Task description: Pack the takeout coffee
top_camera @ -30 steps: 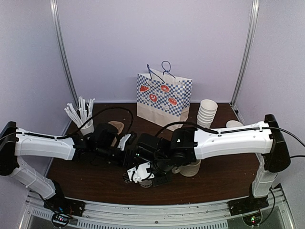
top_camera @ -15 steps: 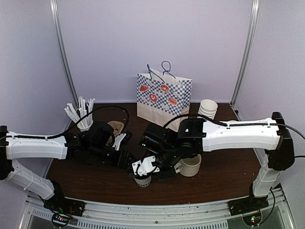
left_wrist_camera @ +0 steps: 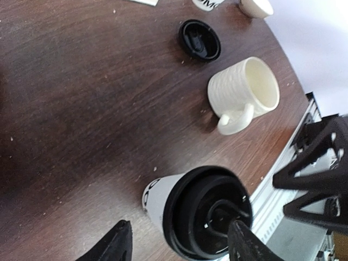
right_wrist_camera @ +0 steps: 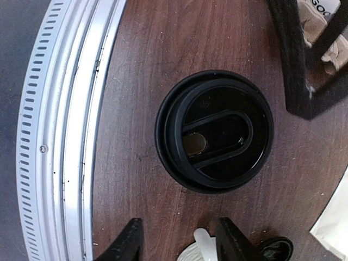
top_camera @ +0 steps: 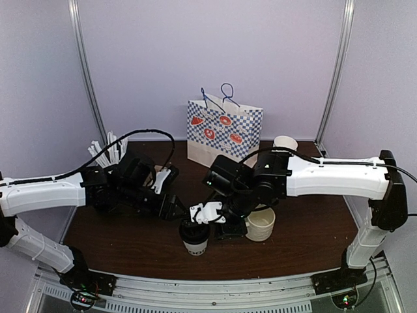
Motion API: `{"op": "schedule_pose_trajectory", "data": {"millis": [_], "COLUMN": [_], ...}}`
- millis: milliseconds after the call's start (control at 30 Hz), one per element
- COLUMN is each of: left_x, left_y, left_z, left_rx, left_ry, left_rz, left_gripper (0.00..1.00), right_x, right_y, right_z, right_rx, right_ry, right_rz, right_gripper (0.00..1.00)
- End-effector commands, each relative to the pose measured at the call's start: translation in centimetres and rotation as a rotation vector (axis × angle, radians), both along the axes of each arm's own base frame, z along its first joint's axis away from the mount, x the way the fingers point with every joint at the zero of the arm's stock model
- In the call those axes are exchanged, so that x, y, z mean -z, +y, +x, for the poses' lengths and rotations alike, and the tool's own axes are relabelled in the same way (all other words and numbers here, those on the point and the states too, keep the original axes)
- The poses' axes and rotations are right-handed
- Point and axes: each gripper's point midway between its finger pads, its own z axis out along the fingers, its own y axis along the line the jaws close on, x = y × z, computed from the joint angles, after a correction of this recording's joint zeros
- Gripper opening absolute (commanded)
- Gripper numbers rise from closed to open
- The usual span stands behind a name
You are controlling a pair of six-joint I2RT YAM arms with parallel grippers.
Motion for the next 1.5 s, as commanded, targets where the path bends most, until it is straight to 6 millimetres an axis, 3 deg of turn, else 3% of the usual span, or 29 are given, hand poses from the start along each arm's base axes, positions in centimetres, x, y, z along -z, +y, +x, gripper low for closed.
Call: {"op": "schedule_pose_trajectory", "data": {"millis": [0,300,533,900,1233,1467], "left_x": [1.1,2.4,3.2,3.3,7.1,9.5], "left_y": [1.0,3.4,1.9,1.9,2.3,3.4], "left_z": [-0.2,-0.1,-1.2,-0.9,-1.6,-2.5], "left_rx": [-0.006,-0.196,-0.174,-0.182,-0.201,-0.218], "left_ry": [0.006,0.093,0.184,0.178,0.273,0.33], "left_rz": [0.064,-0.036,-0.173,-0.188,-0.098,-0.032], "left_gripper": [0.6,0.48,0.48,0.48,0.46,0.4], "right_x": [-0.2,0.4,1.5,2.6,3.7,6.3], "right_y": [0.2,2.5,3.9,4.0,4.1,3.0], "right_z": [0.0,0.8,1.4,1.8,3.1,3.5], "right_rx": [0.048,0.051,0.046,0.056,0.105,0.13], "right_ry": [0.057,0.124,0.144,0.158,0.115,0.051], "right_rz": [0.052,0.044,0.013,-0.016,-0.033,-0.099], "right_gripper": [0.57,0.68,0.7,0.72,0.72,0.72]}}
